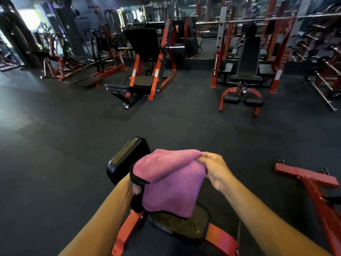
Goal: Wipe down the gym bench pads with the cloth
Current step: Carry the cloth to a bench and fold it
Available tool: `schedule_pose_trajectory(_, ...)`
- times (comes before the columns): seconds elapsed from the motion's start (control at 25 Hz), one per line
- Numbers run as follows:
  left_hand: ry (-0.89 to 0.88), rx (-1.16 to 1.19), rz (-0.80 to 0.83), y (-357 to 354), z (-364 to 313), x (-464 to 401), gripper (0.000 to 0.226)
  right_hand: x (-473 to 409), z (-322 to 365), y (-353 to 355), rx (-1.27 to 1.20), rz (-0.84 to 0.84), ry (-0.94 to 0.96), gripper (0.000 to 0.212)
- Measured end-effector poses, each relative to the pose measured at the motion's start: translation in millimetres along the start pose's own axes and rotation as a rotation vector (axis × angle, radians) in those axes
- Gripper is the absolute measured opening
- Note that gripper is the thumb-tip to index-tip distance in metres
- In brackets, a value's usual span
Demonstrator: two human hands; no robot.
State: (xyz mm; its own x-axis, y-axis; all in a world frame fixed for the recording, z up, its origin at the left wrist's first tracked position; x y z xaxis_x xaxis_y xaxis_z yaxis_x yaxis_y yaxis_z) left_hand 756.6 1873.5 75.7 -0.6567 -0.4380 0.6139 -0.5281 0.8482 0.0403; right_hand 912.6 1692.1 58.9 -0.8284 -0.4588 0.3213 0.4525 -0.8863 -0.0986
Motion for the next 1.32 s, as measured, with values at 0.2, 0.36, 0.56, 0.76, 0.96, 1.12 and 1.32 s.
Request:
schedule_pose_trajectory(0.2, 0.079, 0.161, 0.168, -1, 55, -32, 0.051, -1, -44, 13, -0.016, 0.02, -0.176, 0.016)
schedule_pose_trajectory(0.36, 0.081, 0.226, 0.023, -9, 77, -38, 0.038, 5, -67, 19, -0.088, -0.052, -0.265, 0.012)
schedule_pose_trajectory(0.56, 0.098, 0.215, -0.013, -14, 78, -39, 0.024, 5, -70, 20, -0.107, -0.125, -0.249, 0.013)
schedule_pose_trajectory(0.76, -0.304, 0.125, 0.09, -12, 24, -29, 0.026, 3, -12, 15, -0.129, 0.046, 0.153, 0.034)
schedule_pose_trajectory(0.96, -0.581, -0.009, 0.106, -3, -51, 4, 0.022, 15, 44, 28, -0.168, 0.233, 0.444, 0.052)
schedule_pose_trajectory(1.12, -0.61, -0.054, 0.15, -2, -45, 0, 0.052, 18, 40, 33, -0.083, 0.169, 0.429, 0.05)
schedule_pose_trajectory(1.32, -0.556, 0.129, 0.181, -5, -33, -2, 0.018, 13, 28, 36, 0.16, 0.271, 0.377, 0.035)
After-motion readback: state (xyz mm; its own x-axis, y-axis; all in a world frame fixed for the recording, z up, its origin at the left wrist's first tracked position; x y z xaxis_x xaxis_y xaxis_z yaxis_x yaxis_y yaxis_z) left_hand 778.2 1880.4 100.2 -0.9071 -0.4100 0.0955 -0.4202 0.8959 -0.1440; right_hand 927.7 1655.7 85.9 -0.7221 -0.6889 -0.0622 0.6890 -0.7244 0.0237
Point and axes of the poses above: each hand's wrist, its own x-axis away from the middle knuckle, its own y-axis out of the back of the hand, z = x × y, the point moved 4 cm from there along -x, towards the middle knuckle, and after that the axes turned 1 degree about x, right-handed, at the moved point
